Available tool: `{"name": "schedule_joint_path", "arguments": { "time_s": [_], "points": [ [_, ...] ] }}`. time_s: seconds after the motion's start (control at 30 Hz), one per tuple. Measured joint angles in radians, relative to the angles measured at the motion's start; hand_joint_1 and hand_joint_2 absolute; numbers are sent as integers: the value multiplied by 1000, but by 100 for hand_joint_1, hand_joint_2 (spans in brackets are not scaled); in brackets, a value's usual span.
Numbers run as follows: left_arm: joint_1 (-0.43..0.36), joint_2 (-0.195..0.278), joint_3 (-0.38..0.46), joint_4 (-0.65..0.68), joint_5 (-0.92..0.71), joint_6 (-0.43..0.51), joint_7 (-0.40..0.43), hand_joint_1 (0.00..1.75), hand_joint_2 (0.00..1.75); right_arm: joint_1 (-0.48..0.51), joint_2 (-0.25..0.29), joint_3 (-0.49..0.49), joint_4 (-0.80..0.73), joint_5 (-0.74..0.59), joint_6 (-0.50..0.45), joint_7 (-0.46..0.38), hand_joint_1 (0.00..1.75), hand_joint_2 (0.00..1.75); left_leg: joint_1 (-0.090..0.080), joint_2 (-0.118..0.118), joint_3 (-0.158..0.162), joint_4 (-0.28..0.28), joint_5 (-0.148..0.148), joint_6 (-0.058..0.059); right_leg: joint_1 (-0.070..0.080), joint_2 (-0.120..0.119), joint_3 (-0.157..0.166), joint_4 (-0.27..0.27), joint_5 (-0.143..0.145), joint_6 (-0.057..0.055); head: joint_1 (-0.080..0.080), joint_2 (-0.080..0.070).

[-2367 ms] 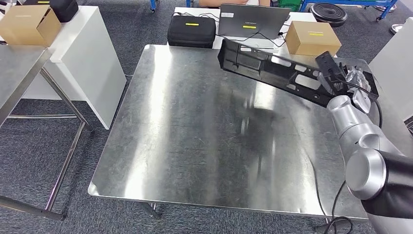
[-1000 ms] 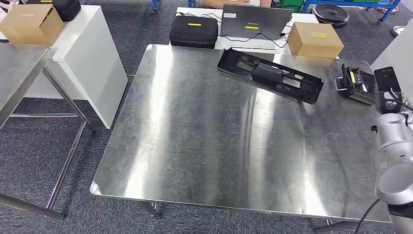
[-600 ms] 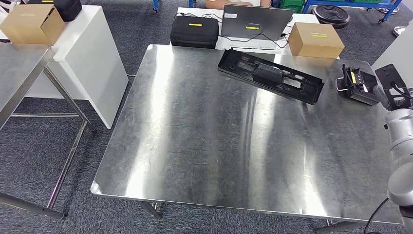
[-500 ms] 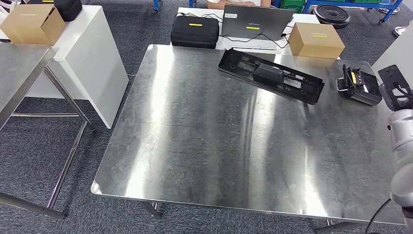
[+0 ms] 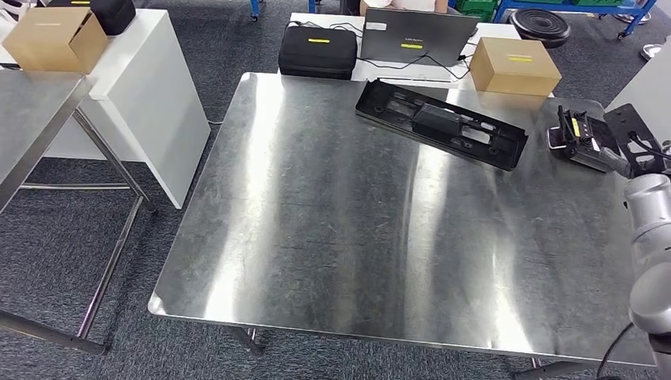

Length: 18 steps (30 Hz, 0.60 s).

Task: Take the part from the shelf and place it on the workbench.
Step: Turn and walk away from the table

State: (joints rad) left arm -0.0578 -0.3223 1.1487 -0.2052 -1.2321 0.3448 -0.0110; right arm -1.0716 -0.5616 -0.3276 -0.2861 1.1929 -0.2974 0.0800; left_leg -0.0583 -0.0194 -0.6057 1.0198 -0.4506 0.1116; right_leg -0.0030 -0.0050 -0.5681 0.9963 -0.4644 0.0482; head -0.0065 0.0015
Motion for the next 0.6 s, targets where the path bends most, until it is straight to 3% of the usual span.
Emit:
{"name": "schedule_joint_path", "arguments": {
  "time_s": [0.6],
  "points": [
    [1,0,15,0,29,-33,9,0,0,-10,30,8,0,10,-1,-9,0,175,0,0,0,0,0,0,0,0,1,-1,0,0,0,0]
  ]
}}
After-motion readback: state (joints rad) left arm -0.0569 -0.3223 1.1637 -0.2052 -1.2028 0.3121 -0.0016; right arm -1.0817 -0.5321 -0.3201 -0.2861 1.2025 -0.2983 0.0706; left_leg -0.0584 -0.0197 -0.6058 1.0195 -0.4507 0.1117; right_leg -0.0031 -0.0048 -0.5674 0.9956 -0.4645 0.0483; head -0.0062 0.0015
